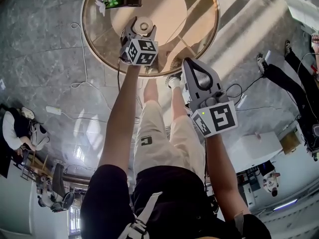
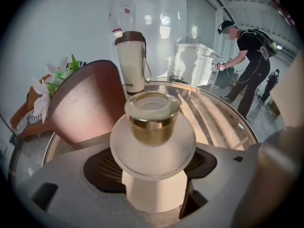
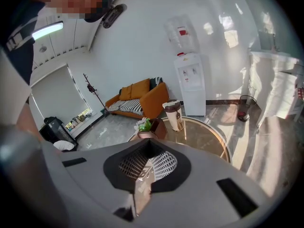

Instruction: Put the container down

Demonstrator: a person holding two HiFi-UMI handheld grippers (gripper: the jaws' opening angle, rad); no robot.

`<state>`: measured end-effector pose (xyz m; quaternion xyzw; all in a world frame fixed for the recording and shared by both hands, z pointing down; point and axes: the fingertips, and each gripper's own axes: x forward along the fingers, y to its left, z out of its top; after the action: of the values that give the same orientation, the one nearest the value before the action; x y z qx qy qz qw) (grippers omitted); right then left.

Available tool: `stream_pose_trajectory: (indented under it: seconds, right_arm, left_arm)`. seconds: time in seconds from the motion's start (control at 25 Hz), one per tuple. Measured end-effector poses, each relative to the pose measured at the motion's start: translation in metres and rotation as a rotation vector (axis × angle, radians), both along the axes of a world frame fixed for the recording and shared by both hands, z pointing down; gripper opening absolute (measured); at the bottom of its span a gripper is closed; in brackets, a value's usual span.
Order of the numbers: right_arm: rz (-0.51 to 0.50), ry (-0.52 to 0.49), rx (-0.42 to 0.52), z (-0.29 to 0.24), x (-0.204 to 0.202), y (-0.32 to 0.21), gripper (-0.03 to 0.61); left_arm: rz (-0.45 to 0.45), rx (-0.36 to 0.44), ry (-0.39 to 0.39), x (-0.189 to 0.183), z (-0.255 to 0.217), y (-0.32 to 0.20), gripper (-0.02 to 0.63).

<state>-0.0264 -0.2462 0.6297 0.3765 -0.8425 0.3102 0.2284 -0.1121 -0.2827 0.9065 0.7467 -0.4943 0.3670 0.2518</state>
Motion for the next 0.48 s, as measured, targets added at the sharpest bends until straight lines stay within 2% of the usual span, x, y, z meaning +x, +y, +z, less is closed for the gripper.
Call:
stream_pose_trajectory:
  seconds: [0.24, 0.48]
  right_arm:
    - [0.014, -0.002, -0.003, -0.002, 0.0, 0.005, 0.003]
    - [0.029, -0.004, 0.008, -0.01, 0.004, 0.003, 0.003]
  left_arm:
    - [0.014, -0.027, 0.006, 0.002, 0.001, 0.003, 0.347]
    - [0.016, -0.009, 0.015, 0.002, -0.011, 0.001, 0.347]
